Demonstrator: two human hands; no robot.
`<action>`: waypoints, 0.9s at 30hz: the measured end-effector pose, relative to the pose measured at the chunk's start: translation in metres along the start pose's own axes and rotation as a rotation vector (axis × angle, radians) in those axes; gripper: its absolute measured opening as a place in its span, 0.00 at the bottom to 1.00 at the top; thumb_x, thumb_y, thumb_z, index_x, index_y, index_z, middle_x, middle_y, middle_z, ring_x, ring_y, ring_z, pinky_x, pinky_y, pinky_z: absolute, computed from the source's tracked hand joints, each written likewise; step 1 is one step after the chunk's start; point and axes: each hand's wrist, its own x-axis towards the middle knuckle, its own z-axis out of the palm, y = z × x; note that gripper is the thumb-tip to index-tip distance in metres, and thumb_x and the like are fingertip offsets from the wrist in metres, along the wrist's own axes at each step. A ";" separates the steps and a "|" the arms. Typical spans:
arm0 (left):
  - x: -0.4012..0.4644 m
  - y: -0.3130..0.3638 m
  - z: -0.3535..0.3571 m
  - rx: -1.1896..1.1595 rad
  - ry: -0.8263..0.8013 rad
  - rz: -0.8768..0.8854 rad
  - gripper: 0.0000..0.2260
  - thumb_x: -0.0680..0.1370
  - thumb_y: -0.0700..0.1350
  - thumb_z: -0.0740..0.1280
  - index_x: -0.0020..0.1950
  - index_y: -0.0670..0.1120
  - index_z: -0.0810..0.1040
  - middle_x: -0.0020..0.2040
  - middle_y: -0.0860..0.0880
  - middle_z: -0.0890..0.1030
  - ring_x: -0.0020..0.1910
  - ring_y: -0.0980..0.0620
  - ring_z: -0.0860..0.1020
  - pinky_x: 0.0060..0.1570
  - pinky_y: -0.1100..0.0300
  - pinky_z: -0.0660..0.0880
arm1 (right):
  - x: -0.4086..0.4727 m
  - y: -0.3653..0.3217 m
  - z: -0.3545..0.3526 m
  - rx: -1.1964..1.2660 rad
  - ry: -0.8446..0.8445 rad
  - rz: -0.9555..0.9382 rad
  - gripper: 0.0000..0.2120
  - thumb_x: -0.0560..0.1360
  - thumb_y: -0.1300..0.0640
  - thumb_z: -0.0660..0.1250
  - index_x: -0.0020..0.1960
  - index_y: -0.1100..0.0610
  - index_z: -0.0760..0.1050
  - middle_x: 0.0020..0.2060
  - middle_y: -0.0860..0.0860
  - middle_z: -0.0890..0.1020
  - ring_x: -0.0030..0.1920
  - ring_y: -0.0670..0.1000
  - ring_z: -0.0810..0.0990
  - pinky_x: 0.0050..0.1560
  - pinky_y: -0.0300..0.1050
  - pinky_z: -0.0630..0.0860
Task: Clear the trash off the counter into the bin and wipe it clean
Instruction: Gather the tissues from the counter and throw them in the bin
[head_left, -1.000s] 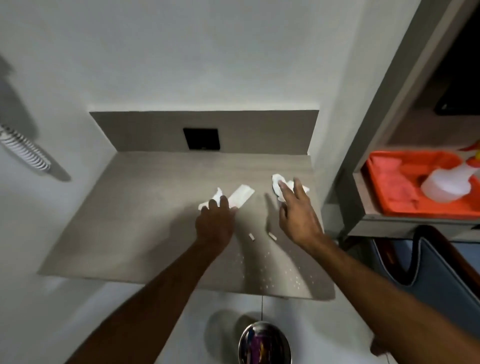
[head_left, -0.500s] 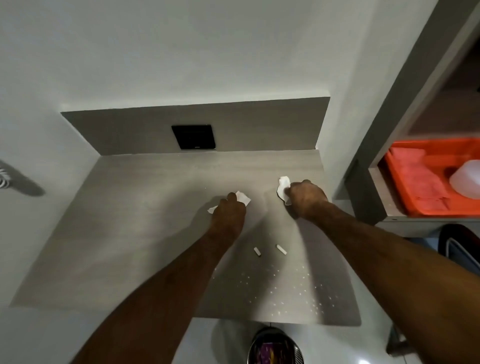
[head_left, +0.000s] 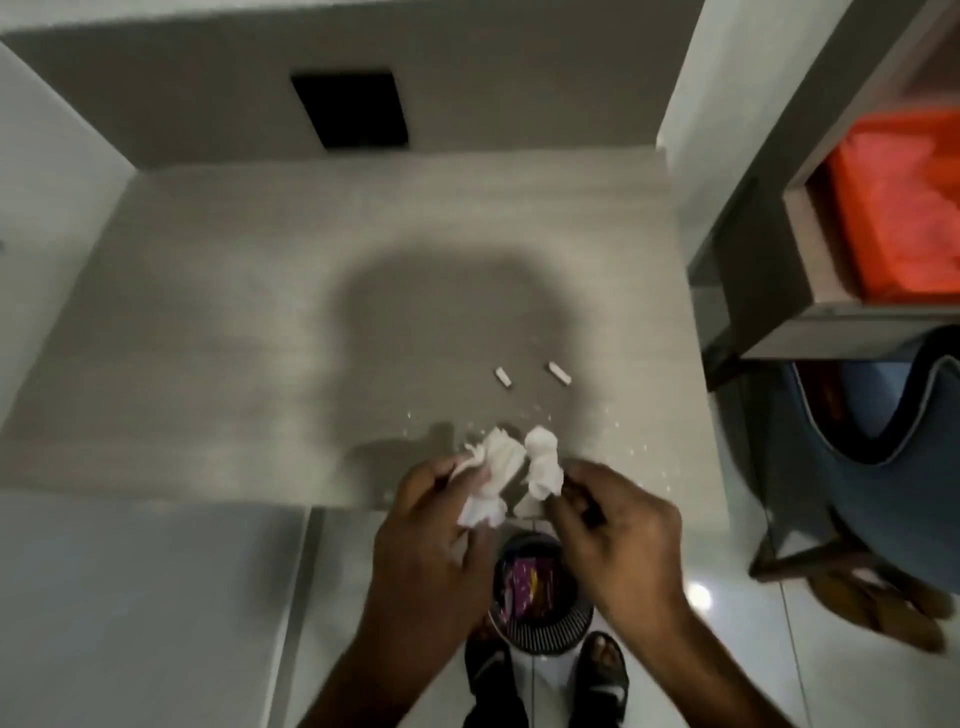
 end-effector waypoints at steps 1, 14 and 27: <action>-0.029 -0.005 0.009 -0.032 -0.039 -0.002 0.18 0.71 0.36 0.72 0.61 0.41 0.84 0.60 0.45 0.81 0.58 0.56 0.80 0.53 0.67 0.81 | -0.031 0.010 0.004 0.005 -0.031 0.021 0.07 0.74 0.55 0.71 0.52 0.48 0.81 0.37 0.34 0.79 0.37 0.35 0.78 0.40 0.24 0.69; -0.161 -0.173 0.258 0.246 -0.595 -0.470 0.13 0.80 0.49 0.67 0.62 0.47 0.83 0.55 0.44 0.87 0.52 0.46 0.86 0.54 0.55 0.81 | -0.168 0.283 0.127 -0.351 -0.453 0.625 0.05 0.75 0.54 0.67 0.47 0.54 0.80 0.40 0.56 0.86 0.42 0.60 0.84 0.43 0.51 0.81; -0.139 -0.234 0.325 0.109 -0.832 -0.473 0.31 0.80 0.40 0.66 0.81 0.42 0.58 0.74 0.39 0.73 0.72 0.41 0.72 0.73 0.49 0.71 | -0.155 0.351 0.185 -0.252 -0.500 0.905 0.21 0.74 0.55 0.65 0.67 0.56 0.74 0.61 0.57 0.82 0.59 0.59 0.80 0.56 0.45 0.76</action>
